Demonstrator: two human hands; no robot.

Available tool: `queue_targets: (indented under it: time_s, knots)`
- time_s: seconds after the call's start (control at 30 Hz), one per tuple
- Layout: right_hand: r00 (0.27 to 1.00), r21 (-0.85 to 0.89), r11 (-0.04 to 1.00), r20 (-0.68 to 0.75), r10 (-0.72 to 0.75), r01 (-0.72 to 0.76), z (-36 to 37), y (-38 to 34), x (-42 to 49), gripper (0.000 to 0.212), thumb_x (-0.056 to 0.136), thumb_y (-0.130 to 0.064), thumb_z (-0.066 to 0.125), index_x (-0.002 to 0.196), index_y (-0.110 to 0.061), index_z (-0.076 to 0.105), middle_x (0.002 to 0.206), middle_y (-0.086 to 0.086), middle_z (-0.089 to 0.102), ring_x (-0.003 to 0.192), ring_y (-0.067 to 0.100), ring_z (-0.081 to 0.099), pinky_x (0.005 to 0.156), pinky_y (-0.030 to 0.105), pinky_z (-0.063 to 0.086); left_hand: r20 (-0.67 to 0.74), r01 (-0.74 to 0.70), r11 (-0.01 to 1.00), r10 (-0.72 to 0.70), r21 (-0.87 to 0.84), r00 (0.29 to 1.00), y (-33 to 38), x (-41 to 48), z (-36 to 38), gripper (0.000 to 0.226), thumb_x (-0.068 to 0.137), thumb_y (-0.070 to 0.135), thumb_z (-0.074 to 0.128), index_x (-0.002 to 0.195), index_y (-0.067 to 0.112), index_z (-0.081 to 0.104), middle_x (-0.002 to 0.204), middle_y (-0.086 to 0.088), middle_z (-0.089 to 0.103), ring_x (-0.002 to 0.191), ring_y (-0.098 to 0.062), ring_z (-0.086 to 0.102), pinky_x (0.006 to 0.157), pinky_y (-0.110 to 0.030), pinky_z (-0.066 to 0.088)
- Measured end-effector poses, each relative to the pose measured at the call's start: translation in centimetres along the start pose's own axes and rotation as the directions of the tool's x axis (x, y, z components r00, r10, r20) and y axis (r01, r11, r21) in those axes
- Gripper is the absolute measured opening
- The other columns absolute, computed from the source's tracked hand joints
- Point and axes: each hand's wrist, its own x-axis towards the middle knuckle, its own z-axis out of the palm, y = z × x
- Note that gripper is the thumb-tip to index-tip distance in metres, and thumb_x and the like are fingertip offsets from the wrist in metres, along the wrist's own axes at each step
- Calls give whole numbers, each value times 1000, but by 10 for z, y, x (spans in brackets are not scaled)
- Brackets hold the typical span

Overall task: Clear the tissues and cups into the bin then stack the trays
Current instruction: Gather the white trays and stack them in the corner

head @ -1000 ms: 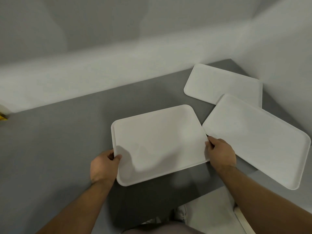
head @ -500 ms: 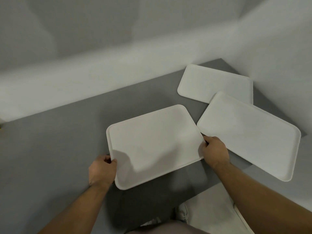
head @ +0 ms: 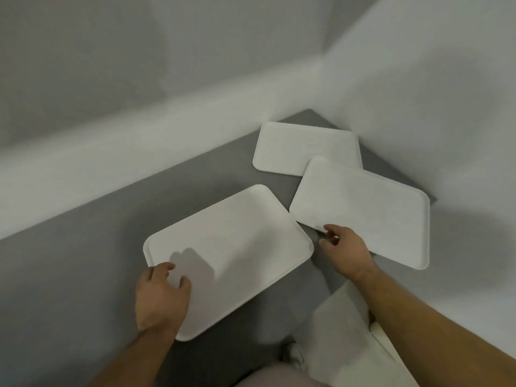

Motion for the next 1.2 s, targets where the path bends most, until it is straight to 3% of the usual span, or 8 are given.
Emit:
queue_targets:
  time_s: [0.2, 0.4, 0.63, 0.73, 0.8, 0.87, 1.1, 1.2]
  knots:
    - [979, 71, 993, -179, 102, -91, -65, 34, -11, 40, 95, -31, 64, 134, -24, 63, 120, -4, 67, 94, 10, 64, 90, 30, 51, 145, -340, 936, 350, -91, 926, 84, 17, 22, 26, 90, 32, 70, 115, 23, 66, 108, 5, 63, 89, -13, 59, 79, -28, 50]
    - [901, 147, 951, -309, 304, -271, -124, 93, 0, 40, 95, -31, 64, 133, -21, 64, 124, 1, 67, 104, 24, 65, 92, 39, 54, 222, -495, 859, 513, -134, 829, 175, 28, 54, 27, 90, 34, 71, 115, 24, 67, 110, 5, 64, 90, -13, 59, 81, -28, 49]
    - [816, 210, 879, -330, 475, -427, -148, 163, 31, 50, 95, -30, 62, 141, -12, 55, 135, 14, 62, 116, 36, 61, 97, 43, 50, 239, -461, 880, 474, -110, 847, 226, 25, 95, 36, 91, 41, 69, 123, 25, 63, 123, 3, 64, 107, -16, 59, 94, -35, 52]
    - [807, 301, 806, -156, 569, -510, -138, 176, 49, 59, 94, -44, 62, 142, -12, 49, 132, 14, 62, 114, 39, 61, 95, 51, 54, 234, -441, 893, 449, -88, 862, 233, 25, 106, 39, 91, 43, 69, 125, 24, 62, 125, 2, 64, 109, -17, 60, 95, -36, 52]
    - [794, 426, 720, -7, 608, -548, -129, 179, 60, 61, 90, -53, 65, 133, -12, 53, 120, 12, 61, 106, 38, 60, 87, 57, 57, 228, -421, 904, 428, -81, 875, 235, 24, 109, 40, 91, 43, 69, 126, 25, 62, 126, 2, 64, 108, -15, 59, 95, -36, 53]
    - [782, 479, 669, 62, 621, -569, -121, 181, 69, 61, 87, -59, 65, 125, -13, 53, 113, 9, 59, 103, 36, 58, 89, 59, 54, 219, -403, 912, 410, -77, 886, 235, 22, 110, 40, 91, 43, 70, 126, 26, 61, 127, 3, 64, 104, -11, 57, 92, -33, 52]
    - [736, 336, 706, -51, 675, -624, -113, 188, 88, 58, 105, -45, 31, 135, -1, 54, 128, 23, 60, 117, 41, 58, 100, 49, 47, 201, -347, 936, 351, -58, 914, 236, 21, 104, 44, 90, 43, 71, 130, 27, 59, 130, 4, 64, 104, -12, 58, 92, -33, 51]
    - [756, 255, 742, -59, 652, -620, -118, 189, 87, 57, 102, -29, 43, 150, 1, 37, 143, 19, 52, 124, 31, 57, 99, 40, 51, 196, -296, 953, 303, -64, 933, 234, 19, 100, 47, 90, 45, 71, 131, 27, 57, 129, 4, 64, 104, -14, 61, 94, -35, 52]
